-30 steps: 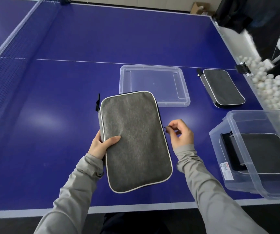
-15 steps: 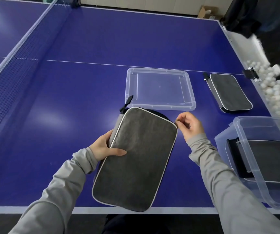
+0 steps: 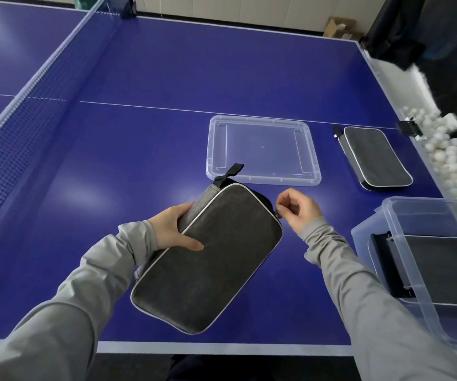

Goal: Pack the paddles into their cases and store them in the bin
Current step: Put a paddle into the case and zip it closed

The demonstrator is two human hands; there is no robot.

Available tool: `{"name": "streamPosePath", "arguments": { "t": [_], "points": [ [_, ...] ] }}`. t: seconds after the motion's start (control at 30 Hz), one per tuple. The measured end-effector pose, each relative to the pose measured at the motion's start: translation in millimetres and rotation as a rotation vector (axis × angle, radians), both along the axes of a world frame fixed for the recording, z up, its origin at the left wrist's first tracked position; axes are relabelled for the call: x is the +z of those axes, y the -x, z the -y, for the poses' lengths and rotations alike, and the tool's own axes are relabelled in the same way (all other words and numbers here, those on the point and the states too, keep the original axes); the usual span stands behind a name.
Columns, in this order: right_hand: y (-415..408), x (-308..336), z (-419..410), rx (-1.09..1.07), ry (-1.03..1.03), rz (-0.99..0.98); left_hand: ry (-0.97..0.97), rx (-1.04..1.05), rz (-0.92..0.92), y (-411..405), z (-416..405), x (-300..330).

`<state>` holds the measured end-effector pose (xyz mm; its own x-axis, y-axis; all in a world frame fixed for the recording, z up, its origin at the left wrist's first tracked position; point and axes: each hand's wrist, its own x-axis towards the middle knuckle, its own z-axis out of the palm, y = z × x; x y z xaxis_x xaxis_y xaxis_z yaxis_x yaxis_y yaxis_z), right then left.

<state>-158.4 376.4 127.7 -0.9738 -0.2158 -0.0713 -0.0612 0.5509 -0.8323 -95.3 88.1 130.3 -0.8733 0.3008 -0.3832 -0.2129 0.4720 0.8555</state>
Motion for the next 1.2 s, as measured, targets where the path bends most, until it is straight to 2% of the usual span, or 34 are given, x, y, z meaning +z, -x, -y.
{"name": "streamPosePath", "arguments": {
  "t": [0.2,0.43,0.7,0.93,1.2],
  "points": [
    [0,-1,-2,-0.142,0.072,0.105,-0.002,0.031,-0.036,-4,-1,-1],
    [-5,-5,-4,-0.172,-0.047,0.154,0.083,-0.023,-0.076,-7,-2,-4],
    [-7,9,9,-0.143,-0.104,-0.021,0.266,-0.115,-0.185,-5,-8,-2],
    [-4,35,32,-0.104,-0.030,-0.157,0.373,-0.186,-0.200,4,-17,0],
    [-13,45,51,-0.008,-0.055,-0.311,0.374,-0.204,-0.163,12,-26,2]
  ]
}}
